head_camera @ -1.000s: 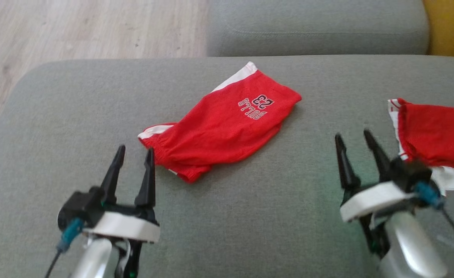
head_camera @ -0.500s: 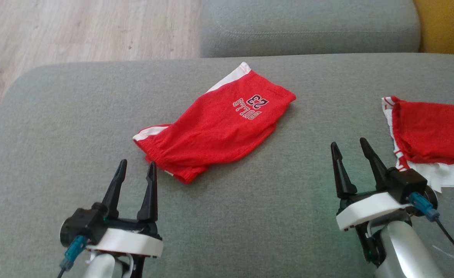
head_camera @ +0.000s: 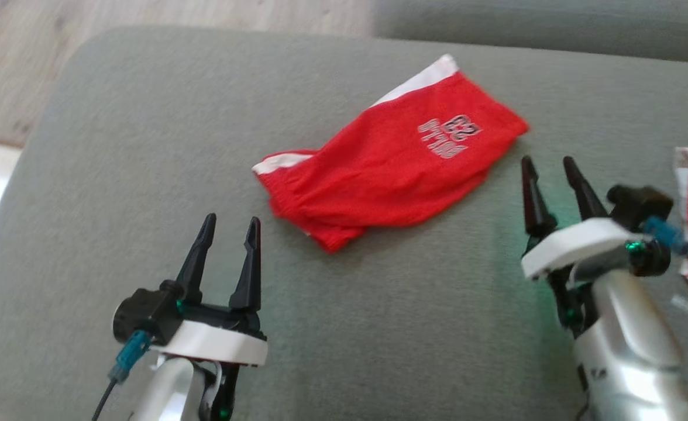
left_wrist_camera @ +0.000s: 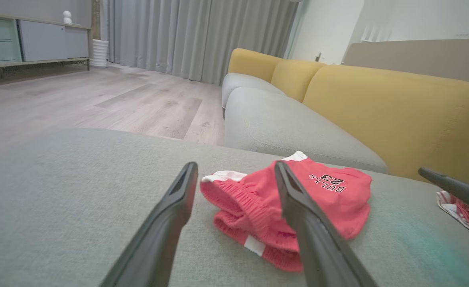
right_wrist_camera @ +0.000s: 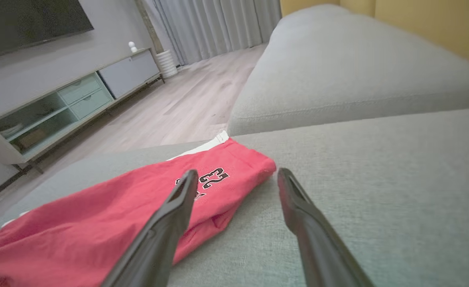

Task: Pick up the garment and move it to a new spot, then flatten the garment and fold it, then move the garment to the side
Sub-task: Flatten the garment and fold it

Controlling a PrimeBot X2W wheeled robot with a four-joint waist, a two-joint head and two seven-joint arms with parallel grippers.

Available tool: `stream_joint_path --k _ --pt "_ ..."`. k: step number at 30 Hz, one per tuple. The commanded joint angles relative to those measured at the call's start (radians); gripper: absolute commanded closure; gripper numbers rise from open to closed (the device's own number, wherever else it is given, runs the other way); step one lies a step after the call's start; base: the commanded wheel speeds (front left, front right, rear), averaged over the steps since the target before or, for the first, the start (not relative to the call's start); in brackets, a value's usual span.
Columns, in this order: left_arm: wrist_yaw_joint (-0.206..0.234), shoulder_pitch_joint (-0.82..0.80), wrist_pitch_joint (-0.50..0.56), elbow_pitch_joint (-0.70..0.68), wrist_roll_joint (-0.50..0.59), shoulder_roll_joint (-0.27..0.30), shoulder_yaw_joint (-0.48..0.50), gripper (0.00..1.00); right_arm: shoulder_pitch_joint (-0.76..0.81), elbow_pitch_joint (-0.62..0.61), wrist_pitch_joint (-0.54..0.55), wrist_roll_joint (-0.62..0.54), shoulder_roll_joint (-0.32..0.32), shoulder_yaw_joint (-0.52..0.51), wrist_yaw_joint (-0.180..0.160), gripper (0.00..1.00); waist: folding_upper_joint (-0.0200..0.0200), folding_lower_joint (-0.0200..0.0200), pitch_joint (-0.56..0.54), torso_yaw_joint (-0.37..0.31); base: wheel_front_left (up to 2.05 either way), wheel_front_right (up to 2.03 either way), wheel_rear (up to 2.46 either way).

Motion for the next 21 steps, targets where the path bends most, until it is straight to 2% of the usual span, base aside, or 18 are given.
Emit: stream_joint_path --k 1,5,9,12,21 --pt "0.002 -0.040 -0.005 -0.027 -0.011 0.003 0.026 0.00 -0.038 -0.015 0.010 0.021 0.009 0.014 -0.001 0.00 0.0000 -0.0002 0.038 0.044 0.00 0.00 0.00" --pt "0.002 -0.051 -0.005 -0.024 -0.041 0.001 -0.005 0.00 -0.111 0.067 0.082 0.181 0.009 -0.036 -0.001 0.00 0.0000 -0.0002 0.063 0.095 0.00 0.00 0.00" --pt "0.001 -0.059 -0.005 -0.024 -0.055 -0.001 -0.021 0.00 -0.182 0.172 0.140 0.246 0.009 -0.100 -0.001 0.00 0.0000 -0.0002 0.079 0.138 0.00 0.00 0.00" --pt "0.001 -0.068 -0.005 -0.028 -0.062 -0.001 -0.027 0.00 -0.235 0.262 0.195 0.257 0.009 -0.142 -0.001 0.00 0.0000 -0.0002 0.092 0.166 0.00 0.00 0.00" --pt "0.001 -0.084 -0.005 -0.041 -0.092 -0.002 -0.055 0.00 -0.382 0.482 0.307 0.185 -0.025 -0.233 -0.001 0.00 0.0000 -0.0002 0.135 0.231 0.00 0.00 0.00"
